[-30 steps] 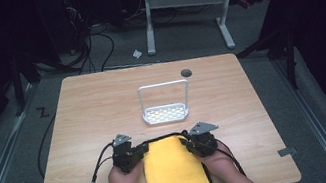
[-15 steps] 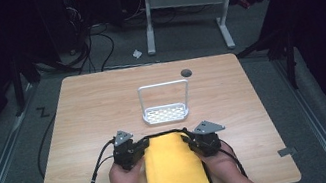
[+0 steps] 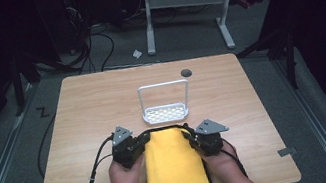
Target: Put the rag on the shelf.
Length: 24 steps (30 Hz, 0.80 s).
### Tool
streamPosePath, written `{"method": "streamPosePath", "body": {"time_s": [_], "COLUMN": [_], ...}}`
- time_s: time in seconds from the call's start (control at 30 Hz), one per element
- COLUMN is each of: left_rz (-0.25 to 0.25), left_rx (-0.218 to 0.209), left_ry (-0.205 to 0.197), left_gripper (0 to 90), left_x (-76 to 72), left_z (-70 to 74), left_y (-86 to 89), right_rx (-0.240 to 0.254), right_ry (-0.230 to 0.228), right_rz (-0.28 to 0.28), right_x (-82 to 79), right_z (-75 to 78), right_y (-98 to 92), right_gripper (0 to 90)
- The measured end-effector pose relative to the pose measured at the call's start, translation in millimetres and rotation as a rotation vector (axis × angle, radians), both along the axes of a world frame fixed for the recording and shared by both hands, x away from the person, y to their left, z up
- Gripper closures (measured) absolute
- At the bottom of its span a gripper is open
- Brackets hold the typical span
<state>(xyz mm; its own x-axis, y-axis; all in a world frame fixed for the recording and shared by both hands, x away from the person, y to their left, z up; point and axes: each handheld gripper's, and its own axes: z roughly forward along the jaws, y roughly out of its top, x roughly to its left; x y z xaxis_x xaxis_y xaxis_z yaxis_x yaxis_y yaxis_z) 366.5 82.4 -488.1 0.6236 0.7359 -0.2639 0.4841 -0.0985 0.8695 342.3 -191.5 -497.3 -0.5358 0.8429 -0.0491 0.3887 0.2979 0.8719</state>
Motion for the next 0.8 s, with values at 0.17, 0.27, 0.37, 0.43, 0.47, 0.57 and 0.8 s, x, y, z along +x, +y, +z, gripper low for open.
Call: {"method": "streamPosePath", "body": {"time_s": [0.17, 0.27, 0.37, 0.43, 0.47, 0.57, 0.8], "left_rz": [-0.003, -0.002, 0.000, 0.001, 0.002, 0.005, 0.018], "left_rx": [-0.007, -0.018, -0.019, -0.025, -0.025, -0.031, -0.054], "left_ry": [-0.052, -0.080, -0.104, -0.117, -0.126, -0.147, -0.197], "left_gripper": [82.5, 82.5, 82.5, 82.5, 82.6, 82.7, 82.7], "left_x": [-1.7, -2.4, -1.8, -0.8, -0.5, 1.4, 5.4], "left_z": [10.7, 19.4, 29.1, 36.3, 40.2, 51.8, 79.0], "left_y": [-0.5, -1.4, -2.9, -3.4, -3.6, -3.1, -1.6], "right_rx": [0.004, 0.037, 0.040, 0.048, 0.053, 0.072, 0.112], "right_ry": [-0.047, -0.057, -0.076, -0.089, -0.099, -0.127, -0.188], "right_rz": [0.000, -0.008, -0.004, -0.005, -0.004, -0.003, -0.005], "right_x": [-2.9, -2.5, -2.5, -1.9, -1.8, -0.9, 1.3], "right_z": [9.6, 17.8, 27.3, 34.6, 38.5, 50.2, 75.7], "right_y": [-1.9, -6.9, -9.5, -10.2, -10.4, -11.4, -11.8], "right_gripper": [78.5, 78.5, 78.4, 78.4, 78.4, 78.3, 78.3]}}
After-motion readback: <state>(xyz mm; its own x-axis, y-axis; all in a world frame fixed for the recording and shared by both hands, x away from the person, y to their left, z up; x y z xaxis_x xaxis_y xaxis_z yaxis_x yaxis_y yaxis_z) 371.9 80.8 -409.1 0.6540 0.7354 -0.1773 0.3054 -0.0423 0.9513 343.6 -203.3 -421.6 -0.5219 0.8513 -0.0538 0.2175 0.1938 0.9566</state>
